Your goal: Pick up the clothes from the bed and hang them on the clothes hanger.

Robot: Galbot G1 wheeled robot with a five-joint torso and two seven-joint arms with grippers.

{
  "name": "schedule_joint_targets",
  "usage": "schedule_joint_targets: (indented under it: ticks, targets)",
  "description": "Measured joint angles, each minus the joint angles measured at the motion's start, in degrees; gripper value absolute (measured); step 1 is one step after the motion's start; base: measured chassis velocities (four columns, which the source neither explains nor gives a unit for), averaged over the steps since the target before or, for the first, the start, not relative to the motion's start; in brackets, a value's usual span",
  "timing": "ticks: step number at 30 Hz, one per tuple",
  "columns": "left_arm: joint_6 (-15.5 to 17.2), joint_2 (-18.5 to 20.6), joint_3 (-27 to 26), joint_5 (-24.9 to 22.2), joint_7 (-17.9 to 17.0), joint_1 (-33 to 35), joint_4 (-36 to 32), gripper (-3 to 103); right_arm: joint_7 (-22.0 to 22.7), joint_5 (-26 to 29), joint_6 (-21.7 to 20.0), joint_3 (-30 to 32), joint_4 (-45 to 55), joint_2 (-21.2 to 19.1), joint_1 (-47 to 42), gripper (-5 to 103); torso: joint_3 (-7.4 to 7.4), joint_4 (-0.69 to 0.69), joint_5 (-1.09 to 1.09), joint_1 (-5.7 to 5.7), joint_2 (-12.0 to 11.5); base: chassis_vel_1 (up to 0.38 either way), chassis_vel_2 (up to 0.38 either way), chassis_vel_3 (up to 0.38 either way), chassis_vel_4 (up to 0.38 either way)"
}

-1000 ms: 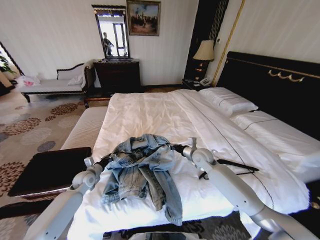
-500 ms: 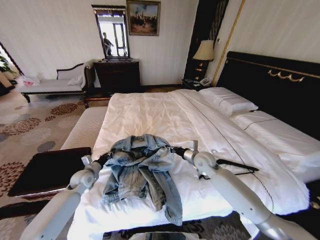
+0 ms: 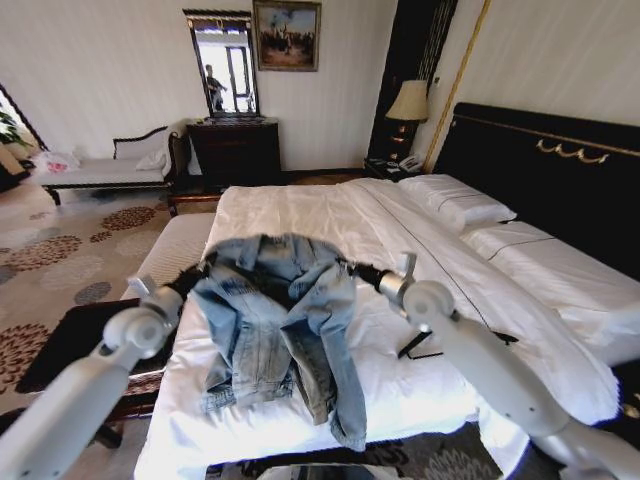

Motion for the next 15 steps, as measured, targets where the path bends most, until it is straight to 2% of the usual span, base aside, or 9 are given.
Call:
schedule_joint_targets:
  ticks: [3, 6, 8, 10, 12, 15]
  targets:
    - [0.2, 2.0, -2.0, -1.7, -1.0, -0.4, -1.6, 5, 1.1, 2.0, 0.2, -0.5, 0.1, -0.2, 3.0, 1, 0.00, 0.00, 0.00, 0.00, 0.0, 0.000, 0.000, 0.000, 0.000]
    - [0.5, 5.7, -5.2, -5.2, -3.1, -1.3, -4.1, 5, 3.0, 5.4, 0.1, -2.3, -0.8, -0.6, 8.9, 1, 0.00, 0.06, 0.00, 0.00, 0.0, 0.000, 0.000, 0.000, 0.000]
    - [0.5, 6.7, -5.5, -6.3, -3.7, -2.1, -4.7, 5, 3.3, 6.3, 0.1, -2.6, -0.9, -1.0, 10.5, 1, 0.00, 0.05, 0.00, 0.00, 0.0, 0.000, 0.000, 0.000, 0.000]
    - [0.6, 9.7, -5.8, -9.0, -4.7, -4.2, -6.4, 5, 3.8, 7.8, -0.2, -3.2, -0.8, -2.1, 13.9, 1, 0.01, 0.02, -0.01, 0.01, 0.0, 0.000, 0.000, 0.000, 0.000]
    - [0.6, 10.5, -5.8, -9.5, -4.9, -4.7, -6.8, 5, 3.9, 8.1, -0.2, -3.2, -0.8, -2.3, 14.7, 1, 0.00, 0.02, -0.01, 0.01, 0.0, 0.000, 0.000, 0.000, 0.000]
    - [0.6, 15.2, -6.0, -12.5, -5.2, -7.7, -8.1, 5, 4.1, 9.5, -0.3, -3.3, -0.6, -3.2, 19.5, 1, 0.00, -0.01, 0.02, 0.00, 0.0, 0.000, 0.000, 0.000, 0.000]
